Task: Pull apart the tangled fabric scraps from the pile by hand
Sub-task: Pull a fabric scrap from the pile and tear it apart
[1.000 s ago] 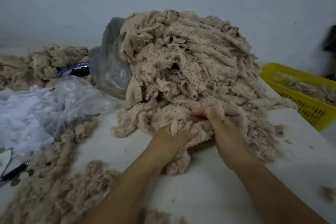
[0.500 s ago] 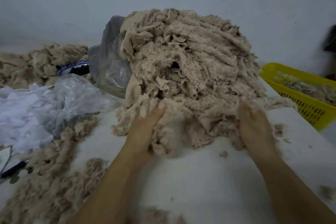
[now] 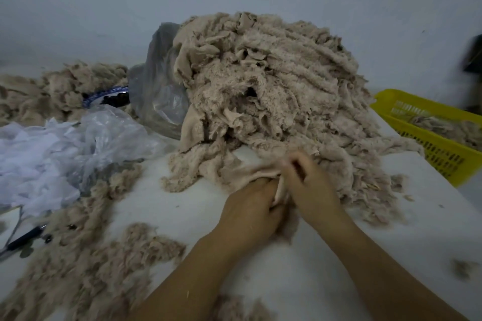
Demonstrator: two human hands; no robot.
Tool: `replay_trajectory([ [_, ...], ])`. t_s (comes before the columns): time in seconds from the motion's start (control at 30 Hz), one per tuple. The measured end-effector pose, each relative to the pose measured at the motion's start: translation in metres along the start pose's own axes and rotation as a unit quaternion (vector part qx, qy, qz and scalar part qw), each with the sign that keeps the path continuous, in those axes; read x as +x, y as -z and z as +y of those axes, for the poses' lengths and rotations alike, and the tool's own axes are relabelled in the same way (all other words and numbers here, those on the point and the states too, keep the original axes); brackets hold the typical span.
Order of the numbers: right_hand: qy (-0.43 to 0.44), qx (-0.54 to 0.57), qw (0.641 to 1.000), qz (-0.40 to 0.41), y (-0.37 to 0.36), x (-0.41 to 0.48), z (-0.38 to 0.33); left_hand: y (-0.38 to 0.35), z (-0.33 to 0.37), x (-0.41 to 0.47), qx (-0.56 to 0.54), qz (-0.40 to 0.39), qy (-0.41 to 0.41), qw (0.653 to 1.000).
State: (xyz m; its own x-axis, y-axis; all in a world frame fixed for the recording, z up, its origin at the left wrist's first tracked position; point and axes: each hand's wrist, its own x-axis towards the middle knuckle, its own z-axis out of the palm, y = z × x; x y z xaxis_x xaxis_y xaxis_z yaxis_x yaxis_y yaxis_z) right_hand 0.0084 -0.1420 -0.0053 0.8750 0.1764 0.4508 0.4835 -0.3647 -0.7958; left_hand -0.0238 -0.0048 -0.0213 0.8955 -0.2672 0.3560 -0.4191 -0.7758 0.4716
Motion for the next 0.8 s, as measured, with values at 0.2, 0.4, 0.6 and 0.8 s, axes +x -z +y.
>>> replay_trajectory([
  [0.2,-0.216,0.328,0.909,0.141,0.018,0.014,0.018,0.015,-0.01,0.006,-0.109,-0.006,0.157,0.982],
  [0.4,-0.252,0.517,0.799,0.176,0.022,0.018,0.017,0.026,-0.002,0.003,-0.349,-0.019,0.162,0.923],
  [0.6,-0.266,0.563,0.768,0.151,0.021,0.019,0.013,0.028,-0.006,0.003,-0.524,-0.003,0.256,0.813],
  [0.8,-0.262,0.541,0.797,0.055,0.026,0.014,-0.001,0.021,-0.007,0.003,-0.502,-0.114,0.263,0.816],
])
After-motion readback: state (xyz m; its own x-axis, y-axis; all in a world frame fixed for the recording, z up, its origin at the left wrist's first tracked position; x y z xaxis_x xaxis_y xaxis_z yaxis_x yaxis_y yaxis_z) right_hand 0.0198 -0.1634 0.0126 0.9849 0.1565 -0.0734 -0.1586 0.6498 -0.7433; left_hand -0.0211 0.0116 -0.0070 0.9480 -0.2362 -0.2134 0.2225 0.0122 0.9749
